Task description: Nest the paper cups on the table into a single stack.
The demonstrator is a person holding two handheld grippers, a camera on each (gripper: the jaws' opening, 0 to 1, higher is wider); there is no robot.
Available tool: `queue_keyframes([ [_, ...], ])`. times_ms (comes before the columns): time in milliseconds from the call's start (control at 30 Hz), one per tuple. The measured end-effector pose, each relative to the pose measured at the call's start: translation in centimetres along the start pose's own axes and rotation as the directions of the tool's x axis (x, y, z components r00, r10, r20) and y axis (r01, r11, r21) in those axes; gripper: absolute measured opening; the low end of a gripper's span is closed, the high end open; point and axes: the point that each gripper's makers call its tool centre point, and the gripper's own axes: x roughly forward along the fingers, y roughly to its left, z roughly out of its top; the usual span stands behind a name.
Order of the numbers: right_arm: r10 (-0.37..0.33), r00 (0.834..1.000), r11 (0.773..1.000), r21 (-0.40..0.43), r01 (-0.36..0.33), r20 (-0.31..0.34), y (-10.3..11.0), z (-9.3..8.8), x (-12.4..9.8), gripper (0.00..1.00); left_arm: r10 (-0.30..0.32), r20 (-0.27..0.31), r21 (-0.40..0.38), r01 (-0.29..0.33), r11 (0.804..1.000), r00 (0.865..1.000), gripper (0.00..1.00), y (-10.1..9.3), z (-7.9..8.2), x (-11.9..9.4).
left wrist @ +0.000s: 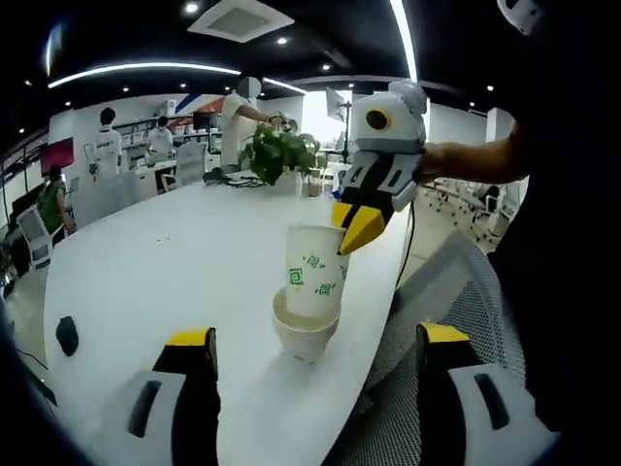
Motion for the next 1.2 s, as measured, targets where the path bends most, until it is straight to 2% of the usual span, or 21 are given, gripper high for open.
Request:
queue_keyframes([
  [167, 0.005, 0.999, 0.999, -0.050, -0.008, -0.053, 0.5, -0.7, 1.2, 0.00, -0.011, 0.007, -0.009, 0.011, 1.000, 1.000, 0.83, -0.4, -0.1, -0.3],
  [367, 0.008, 0.995, 0.996, -0.085, -0.016, -0.095, 1.0, -1.4, 2.4, 0.00, -0.022, -0.027, -0.001, 0.022, 1.000, 0.999, 0.84, -1.0, -1.2, -0.3],
  [533, 0.018, 0.994, 0.998, -0.064, -0.026, -0.112, 1.0, -2.1, 3.0, 0.00, -0.018, -0.027, -0.006, 0.017, 1.000, 0.999, 0.83, -0.8, -1.3, -0.4],
  [767, 0.050, 0.994, 0.999, -0.010, -0.051, -0.097, 1.0, -2.6, 3.8, 0.00, -0.011, -0.019, -0.011, 0.010, 1.000, 1.000, 0.83, -0.8, -1.2, -0.7],
  [1200, 0.084, 0.991, 0.996, 0.027, -0.081, -0.109, 1.1, -3.7, 4.9, 0.00, -0.012, -0.045, -0.009, 0.012, 1.000, 0.999, 0.83, -1.1, -2.0, -0.5],
])
